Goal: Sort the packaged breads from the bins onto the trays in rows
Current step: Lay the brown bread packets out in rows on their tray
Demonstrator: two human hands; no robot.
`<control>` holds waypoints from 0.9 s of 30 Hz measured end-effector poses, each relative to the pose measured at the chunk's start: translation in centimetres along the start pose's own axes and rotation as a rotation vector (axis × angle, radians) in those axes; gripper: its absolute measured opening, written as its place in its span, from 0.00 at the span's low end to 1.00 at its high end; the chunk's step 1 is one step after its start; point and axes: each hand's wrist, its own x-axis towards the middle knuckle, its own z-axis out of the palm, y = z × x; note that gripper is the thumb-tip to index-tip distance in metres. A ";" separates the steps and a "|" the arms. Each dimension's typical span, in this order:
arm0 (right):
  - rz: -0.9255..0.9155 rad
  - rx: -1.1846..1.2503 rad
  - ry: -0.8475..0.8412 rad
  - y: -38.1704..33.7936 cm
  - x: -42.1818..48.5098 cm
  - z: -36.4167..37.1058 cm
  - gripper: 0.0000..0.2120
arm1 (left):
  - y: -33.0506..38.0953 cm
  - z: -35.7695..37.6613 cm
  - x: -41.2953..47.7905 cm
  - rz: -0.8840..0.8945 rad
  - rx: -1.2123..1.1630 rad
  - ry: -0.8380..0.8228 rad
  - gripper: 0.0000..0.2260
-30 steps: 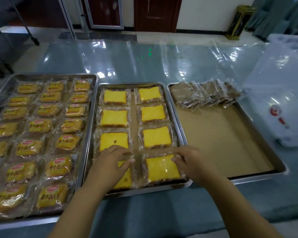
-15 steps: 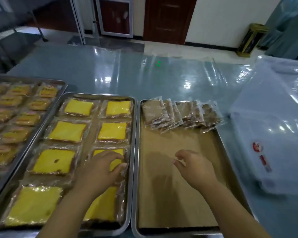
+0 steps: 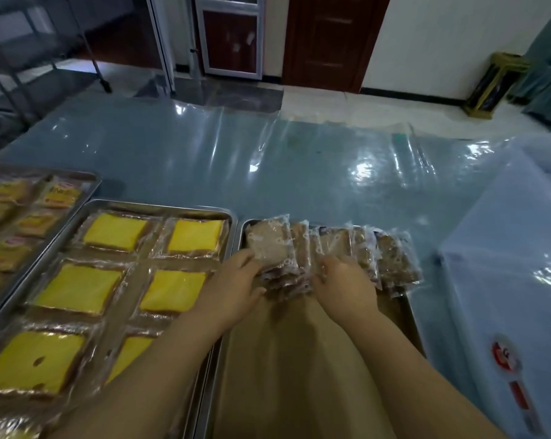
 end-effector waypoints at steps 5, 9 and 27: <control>0.081 0.001 -0.120 -0.1 2.3 1.5 0.14 | -0.5 2.2 3.5 -0.055 0.055 -0.082 0.31; 0.131 0.119 -0.144 0.5 2.7 2.1 0.10 | -0.9 3.1 4.0 -0.045 0.105 -0.151 0.32; 0.225 0.683 0.177 3.0 -6.3 -1.6 0.15 | 2.4 3.6 -8.1 0.130 0.167 -0.191 0.26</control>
